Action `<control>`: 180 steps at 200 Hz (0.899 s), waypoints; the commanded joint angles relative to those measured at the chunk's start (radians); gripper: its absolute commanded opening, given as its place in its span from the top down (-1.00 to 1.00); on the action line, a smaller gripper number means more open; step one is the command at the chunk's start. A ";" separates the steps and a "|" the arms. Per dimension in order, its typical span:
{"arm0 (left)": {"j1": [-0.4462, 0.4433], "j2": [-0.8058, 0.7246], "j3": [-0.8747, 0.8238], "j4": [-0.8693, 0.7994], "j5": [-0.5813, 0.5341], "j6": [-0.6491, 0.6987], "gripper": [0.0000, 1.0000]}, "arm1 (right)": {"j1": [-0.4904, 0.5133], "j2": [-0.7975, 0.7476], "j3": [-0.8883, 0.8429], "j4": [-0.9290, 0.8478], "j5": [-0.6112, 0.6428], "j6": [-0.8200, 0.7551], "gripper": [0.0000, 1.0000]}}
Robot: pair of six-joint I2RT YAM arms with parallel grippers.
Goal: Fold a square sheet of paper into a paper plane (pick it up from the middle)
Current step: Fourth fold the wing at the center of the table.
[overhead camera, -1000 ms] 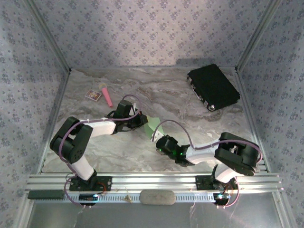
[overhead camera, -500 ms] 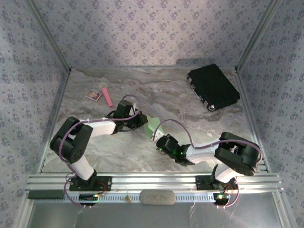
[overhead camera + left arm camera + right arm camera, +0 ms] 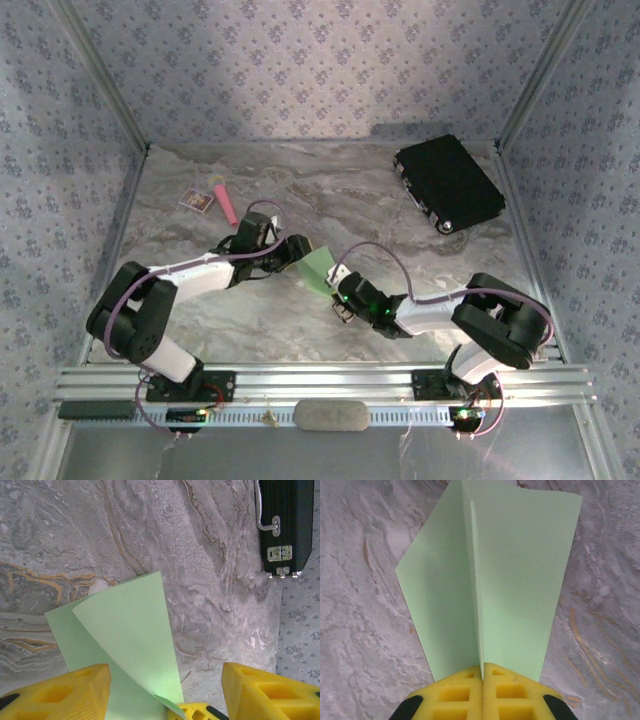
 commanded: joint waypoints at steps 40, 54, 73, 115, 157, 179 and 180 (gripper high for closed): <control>0.003 -0.034 -0.013 -0.046 -0.022 0.000 -0.12 | -0.138 0.027 0.001 0.055 -0.303 0.155 0.98; 0.002 -0.029 -0.011 -0.047 -0.021 0.000 -0.08 | -0.170 0.032 0.001 0.072 -0.377 0.179 1.00; -0.001 -0.017 -0.003 -0.050 -0.020 -0.001 -0.02 | -0.229 0.053 0.021 0.065 -0.491 0.237 1.00; -0.014 0.009 0.016 -0.048 -0.017 -0.003 0.09 | -0.347 0.182 0.066 0.118 -0.748 0.412 1.00; -0.034 0.049 0.049 -0.047 -0.014 0.003 0.28 | -0.372 0.229 0.088 0.138 -0.831 0.502 1.00; -0.046 0.082 0.070 -0.032 0.002 0.008 0.43 | -0.382 0.232 0.096 0.128 -0.849 0.554 1.00; -0.046 0.083 0.071 -0.031 0.003 0.008 0.43 | -0.382 0.232 0.097 0.124 -0.849 0.555 1.00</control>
